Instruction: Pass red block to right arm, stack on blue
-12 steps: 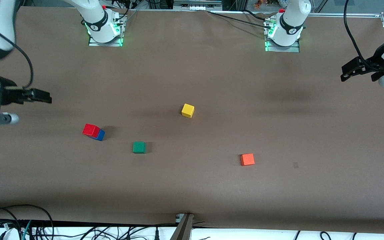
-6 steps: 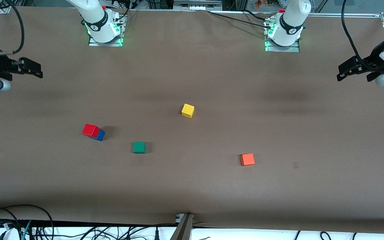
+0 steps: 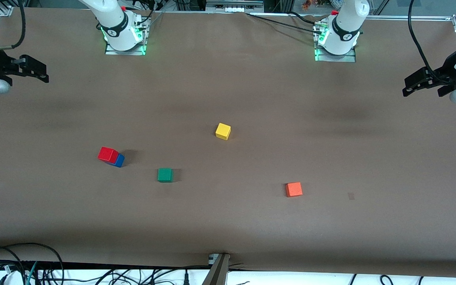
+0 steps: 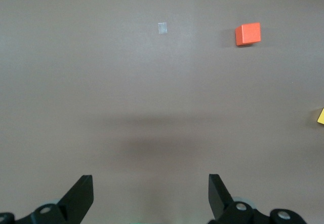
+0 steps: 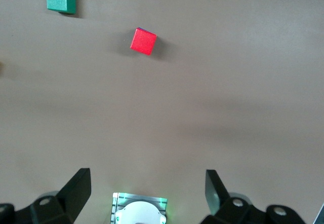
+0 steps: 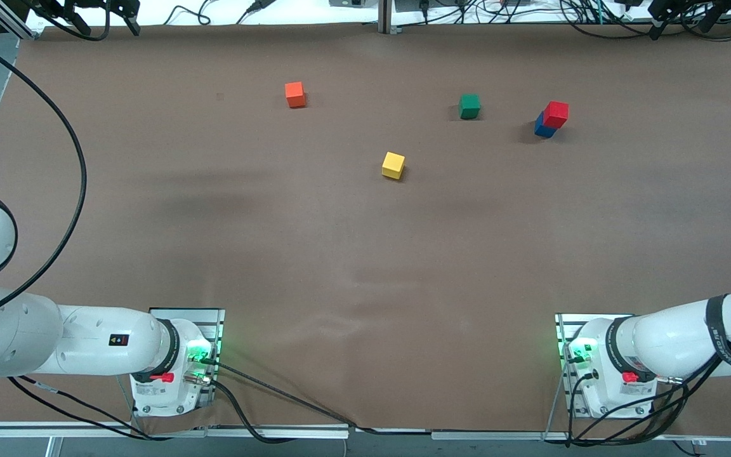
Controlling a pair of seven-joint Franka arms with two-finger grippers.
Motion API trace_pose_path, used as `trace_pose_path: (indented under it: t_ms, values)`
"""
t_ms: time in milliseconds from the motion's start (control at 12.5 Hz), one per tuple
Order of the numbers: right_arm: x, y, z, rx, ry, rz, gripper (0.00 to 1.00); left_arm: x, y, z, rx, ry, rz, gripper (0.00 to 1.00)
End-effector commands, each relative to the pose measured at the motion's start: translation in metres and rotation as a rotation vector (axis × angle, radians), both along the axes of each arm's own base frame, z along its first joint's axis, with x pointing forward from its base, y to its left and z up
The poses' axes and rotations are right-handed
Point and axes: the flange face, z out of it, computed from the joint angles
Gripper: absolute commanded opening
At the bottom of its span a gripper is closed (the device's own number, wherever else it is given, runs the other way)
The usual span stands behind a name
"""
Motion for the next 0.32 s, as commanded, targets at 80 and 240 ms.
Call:
trace_pose_path:
  t_ms: [80,240]
  values:
    - [0.0097,-0.0025,-0.0006,-0.009,-0.007,0.016,1.00,-0.0060,-0.0023,0.0063,-0.014,-0.001,0.007,1.00]
    - [0.0098,-0.0026,-0.0012,-0.003,-0.007,0.014,1.00,-0.0056,-0.0024,0.0055,-0.015,0.001,0.007,1.00]
